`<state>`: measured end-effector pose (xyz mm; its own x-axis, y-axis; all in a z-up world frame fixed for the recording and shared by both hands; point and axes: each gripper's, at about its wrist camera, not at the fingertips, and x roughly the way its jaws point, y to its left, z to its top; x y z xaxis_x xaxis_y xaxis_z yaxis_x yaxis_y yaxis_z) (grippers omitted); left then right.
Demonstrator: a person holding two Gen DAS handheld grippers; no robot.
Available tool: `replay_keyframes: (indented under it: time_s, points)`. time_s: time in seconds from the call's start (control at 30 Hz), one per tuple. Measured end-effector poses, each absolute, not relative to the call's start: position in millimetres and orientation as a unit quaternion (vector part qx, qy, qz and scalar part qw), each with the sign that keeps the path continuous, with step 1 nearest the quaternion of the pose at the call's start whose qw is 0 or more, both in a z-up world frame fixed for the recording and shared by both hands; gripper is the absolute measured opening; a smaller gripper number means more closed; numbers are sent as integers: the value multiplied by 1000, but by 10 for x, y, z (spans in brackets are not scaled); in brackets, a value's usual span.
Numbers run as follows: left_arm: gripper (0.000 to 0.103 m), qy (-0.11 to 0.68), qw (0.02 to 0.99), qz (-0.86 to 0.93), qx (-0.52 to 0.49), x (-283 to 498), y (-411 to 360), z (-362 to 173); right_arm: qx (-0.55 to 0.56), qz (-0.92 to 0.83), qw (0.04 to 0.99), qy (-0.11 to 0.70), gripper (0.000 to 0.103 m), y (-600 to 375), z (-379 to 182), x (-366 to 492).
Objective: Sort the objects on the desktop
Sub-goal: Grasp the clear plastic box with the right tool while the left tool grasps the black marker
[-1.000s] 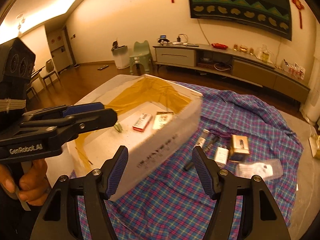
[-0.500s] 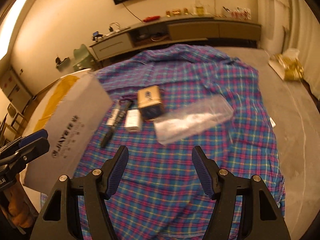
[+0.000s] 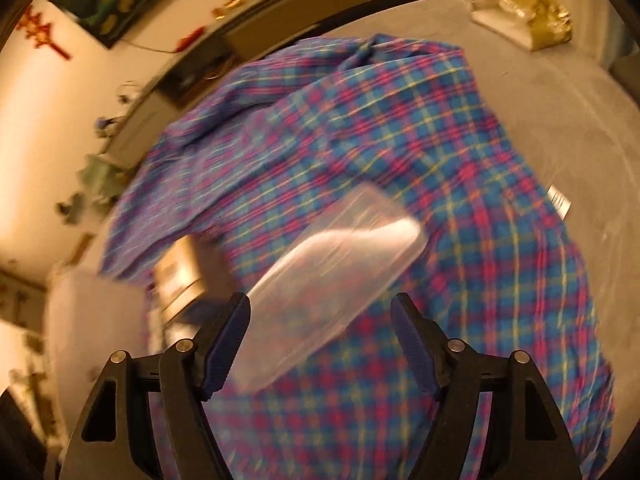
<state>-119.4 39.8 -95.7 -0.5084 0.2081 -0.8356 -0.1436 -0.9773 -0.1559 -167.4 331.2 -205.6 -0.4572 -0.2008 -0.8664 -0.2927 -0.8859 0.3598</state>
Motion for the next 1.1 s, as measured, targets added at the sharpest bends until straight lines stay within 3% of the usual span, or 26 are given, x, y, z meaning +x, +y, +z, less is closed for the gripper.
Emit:
replay_keyframes:
  time_s: [0.07, 0.2, 0.3, 0.33, 0.4, 0.8, 1.1]
  points:
    - [51, -32, 90, 866, -491, -1281, 409, -1049, -510, 831, 46, 218, 82, 3288, -2084, -1753]
    - [51, -27, 82, 862, -500, -1425, 435, -1218, -503, 844, 27, 183, 84, 3152, -2099, -1884]
    - [45, -16, 81, 859, -506, -1451, 432, -1351, -503, 859, 1, 95, 84, 2954, -2128, -1945]
    - [21, -9, 80, 864, -497, -1436, 434, -1345, -506, 861, -10, 60, 81, 2888, -2140, -1952]
    - [16, -6, 90, 862, -499, -1426, 452, -1345, -501, 865, -29, 25, 53, 2851, -2130, -1908]
    - [16, -25, 109, 858, -501, -1194, 375, -1126, -493, 864, -95, 42, 52, 3009, -1855, -1499]
    - [17, -6, 110, 849, -517, -1102, 321, -1156, -490, 865, -83, 70, 52, 3103, -1790, -1528]
